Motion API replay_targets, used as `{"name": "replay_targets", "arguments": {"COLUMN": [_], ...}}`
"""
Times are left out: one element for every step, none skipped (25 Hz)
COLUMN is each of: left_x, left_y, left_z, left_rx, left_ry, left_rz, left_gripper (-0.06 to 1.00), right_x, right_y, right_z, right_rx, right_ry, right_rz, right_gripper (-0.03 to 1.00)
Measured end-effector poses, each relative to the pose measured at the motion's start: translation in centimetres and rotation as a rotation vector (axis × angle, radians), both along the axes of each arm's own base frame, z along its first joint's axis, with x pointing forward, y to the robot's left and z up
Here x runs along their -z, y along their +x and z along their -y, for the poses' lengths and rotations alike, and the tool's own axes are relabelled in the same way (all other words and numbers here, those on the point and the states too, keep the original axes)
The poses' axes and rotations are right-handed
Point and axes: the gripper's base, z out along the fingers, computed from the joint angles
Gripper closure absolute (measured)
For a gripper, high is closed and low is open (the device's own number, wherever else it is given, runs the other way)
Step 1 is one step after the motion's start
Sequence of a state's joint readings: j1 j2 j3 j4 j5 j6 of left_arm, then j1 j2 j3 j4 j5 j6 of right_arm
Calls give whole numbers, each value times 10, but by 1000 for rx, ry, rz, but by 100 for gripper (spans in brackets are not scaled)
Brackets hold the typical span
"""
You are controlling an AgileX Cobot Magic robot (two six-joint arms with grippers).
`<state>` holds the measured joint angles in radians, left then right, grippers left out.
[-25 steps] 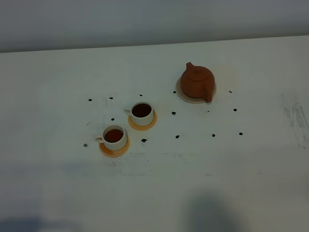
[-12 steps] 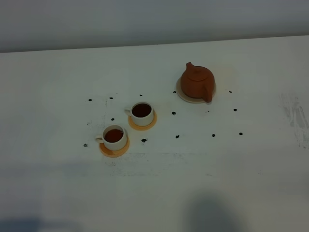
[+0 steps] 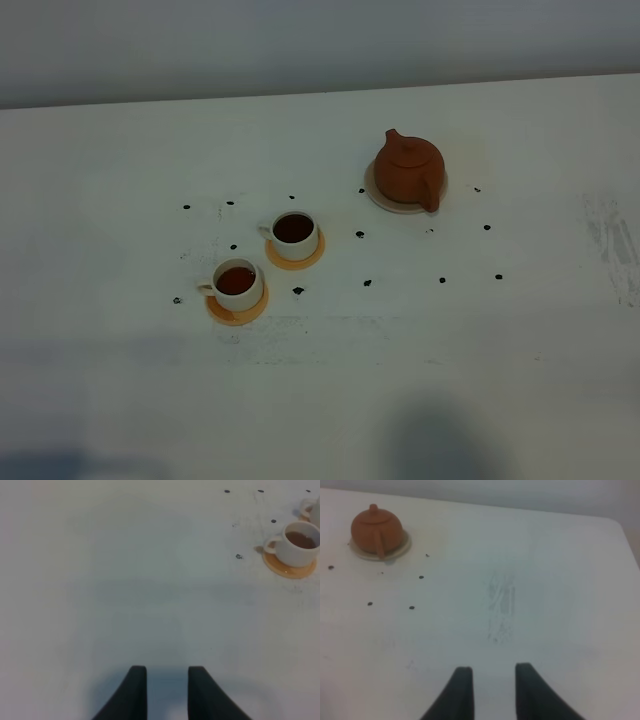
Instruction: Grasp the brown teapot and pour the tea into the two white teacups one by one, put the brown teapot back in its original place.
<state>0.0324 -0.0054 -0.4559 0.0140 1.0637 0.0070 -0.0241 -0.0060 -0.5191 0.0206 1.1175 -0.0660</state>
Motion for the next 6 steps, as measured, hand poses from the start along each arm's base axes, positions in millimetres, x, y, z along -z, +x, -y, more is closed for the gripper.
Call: {"name": "replay_targets", "arguments": {"left_x": [0,0,0,0,0,0], "left_y": [0,0,0,0,0,0], "left_z": [0,0,0,0,0,0], "left_rx": [0,0,0,0,0,0], "left_ry": [0,0,0,0,0,0], "left_rz": [0,0,0,0,0,0], "left_gripper": [72,72,72,72,72,72], "right_x": [0,0,0,0,0,0], "right_y": [0,0,0,0,0,0], "right_z": [0,0,0,0,0,0], "right_rx": [0,0,0,0,0,0], "right_ry": [0,0,0,0,0,0], "right_rz": [0,0,0,0,0,0], "right_gripper": [77,77,77,77,77,77]}}
